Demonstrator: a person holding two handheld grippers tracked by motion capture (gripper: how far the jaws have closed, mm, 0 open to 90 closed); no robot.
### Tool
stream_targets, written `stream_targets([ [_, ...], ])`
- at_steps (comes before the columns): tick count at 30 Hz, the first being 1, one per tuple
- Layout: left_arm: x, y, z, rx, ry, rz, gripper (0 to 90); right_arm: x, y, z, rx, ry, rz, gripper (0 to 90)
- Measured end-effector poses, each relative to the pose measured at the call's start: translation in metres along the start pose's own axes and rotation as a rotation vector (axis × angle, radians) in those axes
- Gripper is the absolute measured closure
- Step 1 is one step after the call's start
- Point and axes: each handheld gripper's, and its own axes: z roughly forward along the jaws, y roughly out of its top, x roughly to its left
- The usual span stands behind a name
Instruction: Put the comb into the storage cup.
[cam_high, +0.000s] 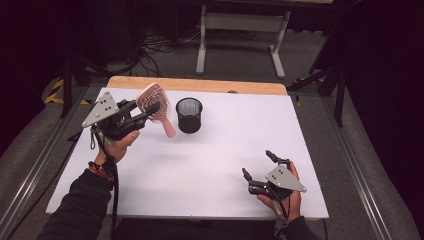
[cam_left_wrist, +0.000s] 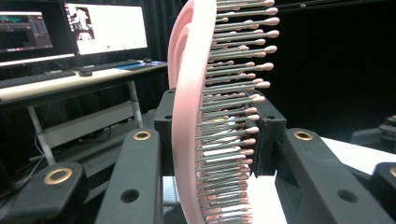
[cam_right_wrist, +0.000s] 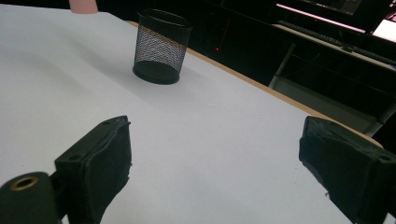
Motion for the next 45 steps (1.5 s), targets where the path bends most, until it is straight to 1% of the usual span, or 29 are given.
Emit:
stream_targets([
  [1, 0.002, 0.005, 0.003, -0.006, 0.009, 0.006, 63.9, 0.0, 0.0, 0.0, 0.0, -0.003, 0.0, 11.0],
  [2, 0.004, 0.008, 0.004, -0.009, 0.01, 0.006, 63.8, 0.0, 0.0, 0.0, -0.001, -0.007, -0.004, 11.0],
  [6, 0.01, 0.022, 0.012, -0.034, 0.018, 0.005, 63.8, -0.002, 0.0, 0.0, -0.01, -0.006, 0.011, 11.1],
  [10, 0.013, 0.032, 0.02, -0.036, 0.021, 0.021, 63.8, -0.003, -0.001, -0.001, -0.018, -0.006, 0.02, 10.9],
  [12, 0.014, 0.033, 0.022, -0.032, 0.021, 0.024, 63.8, -0.004, 0.0, -0.001, -0.02, -0.001, 0.026, 10.2],
  [14, 0.017, 0.036, 0.029, -0.031, 0.023, 0.019, 63.8, -0.003, 0.001, -0.001, -0.031, -0.007, 0.022, 10.2],
  [15, 0.018, 0.037, 0.031, -0.03, 0.024, 0.022, 63.9, -0.003, 0.0, -0.001, -0.034, -0.012, 0.02, 10.1],
  [18, 0.018, 0.038, 0.035, -0.032, 0.03, 0.019, 63.8, -0.003, 0.0, 0.0, -0.032, -0.008, 0.023, 10.0],
  [19, 0.017, 0.04, 0.039, -0.029, 0.028, 0.018, 63.8, -0.003, 0.0, 0.0, -0.03, -0.012, 0.021, 10.0],
  [21, 0.016, 0.042, 0.042, -0.029, 0.025, 0.019, 63.9, -0.003, 0.0, 0.0, -0.031, -0.014, 0.023, 10.0],
  [22, 0.015, 0.044, 0.046, -0.025, 0.023, 0.029, 63.8, -0.003, -0.001, 0.0, -0.026, -0.014, 0.024, 10.0],
  [24, 0.013, 0.047, 0.049, -0.027, 0.02, 0.036, 63.9, -0.003, -0.001, 0.0, -0.024, -0.012, 0.025, 10.0],
  [26, 0.012, 0.049, 0.051, -0.029, 0.015, 0.04, 63.8, -0.003, -0.001, 0.0, -0.02, -0.009, 0.016, 10.0],
  [30, 0.011, 0.052, 0.055, -0.03, 0.018, 0.047, 63.8, -0.002, -0.002, 0.002, -0.013, -0.005, 0.016, 10.0],
  [38, 0.013, 0.056, 0.063, -0.028, 0.021, 0.039, 63.8, -0.001, -0.002, 0.002, -0.013, -0.002, 0.013, 10.0],
  [42, 0.017, 0.056, 0.069, -0.027, 0.029, 0.023, 63.8, -0.002, -0.002, 0.001, -0.015, -0.002, 0.016, 10.1],
  [44, 0.019, 0.056, 0.071, -0.018, 0.037, 0.027, 63.8, -0.002, -0.002, 0.001, -0.016, -0.001, 0.014, 10.1],
  [45, 0.02, 0.056, 0.073, -0.013, 0.041, 0.02, 63.8, -0.001, -0.002, 0.001, -0.017, -0.001, 0.015, 10.1],
])
